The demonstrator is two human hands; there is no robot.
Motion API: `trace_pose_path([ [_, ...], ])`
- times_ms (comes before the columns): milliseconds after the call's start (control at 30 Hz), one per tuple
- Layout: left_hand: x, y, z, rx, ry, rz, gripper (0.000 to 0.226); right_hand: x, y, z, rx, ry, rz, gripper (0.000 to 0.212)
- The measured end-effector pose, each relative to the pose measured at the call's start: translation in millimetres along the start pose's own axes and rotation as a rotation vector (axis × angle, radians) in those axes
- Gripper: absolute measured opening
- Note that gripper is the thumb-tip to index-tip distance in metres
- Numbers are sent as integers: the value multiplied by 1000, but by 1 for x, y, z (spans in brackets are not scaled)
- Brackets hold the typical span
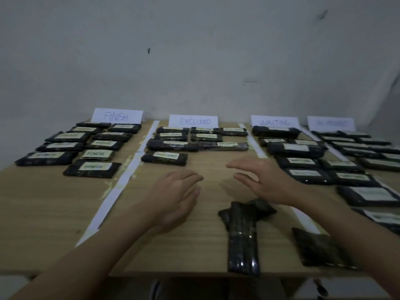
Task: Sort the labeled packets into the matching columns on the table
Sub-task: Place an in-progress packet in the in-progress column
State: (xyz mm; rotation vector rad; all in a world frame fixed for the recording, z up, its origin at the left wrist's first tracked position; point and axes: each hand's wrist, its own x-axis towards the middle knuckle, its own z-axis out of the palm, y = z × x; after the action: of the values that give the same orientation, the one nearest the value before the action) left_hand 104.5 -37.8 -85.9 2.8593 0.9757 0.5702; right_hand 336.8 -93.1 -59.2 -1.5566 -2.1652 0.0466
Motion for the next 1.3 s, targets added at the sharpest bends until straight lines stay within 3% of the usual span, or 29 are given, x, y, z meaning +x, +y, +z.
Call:
trace_pose_path([
  [133, 10, 22, 12, -22, -29, 75, 65, -39, 7, -13, -3, -71, -46, 42],
  [333, 21, 35, 22, -23, -5, 135, 60, -62, -5, -3, -120, -237, -323, 50],
  [500, 22, 35, 17, -87, -16, 145, 58, -58, 2, 0, -128, -115, -395, 32],
  [633, 26, 32, 8, -416, 48, 24, 33, -47, 12, -8, 123, 6, -179, 31],
  [833, 40, 37, -11, -1147, 104, -324, 26, -21, 21, -19, 529, 165, 187, 27],
  [1067, 47, 29, -8, -1332, 193, -423, 22, 3, 13, -19, 794, 419, 349, 8],
  [1300, 47, 18, -4, -1399, 219, -458, 30, 18, 8, -16, 843, 457, 353, 7],
])
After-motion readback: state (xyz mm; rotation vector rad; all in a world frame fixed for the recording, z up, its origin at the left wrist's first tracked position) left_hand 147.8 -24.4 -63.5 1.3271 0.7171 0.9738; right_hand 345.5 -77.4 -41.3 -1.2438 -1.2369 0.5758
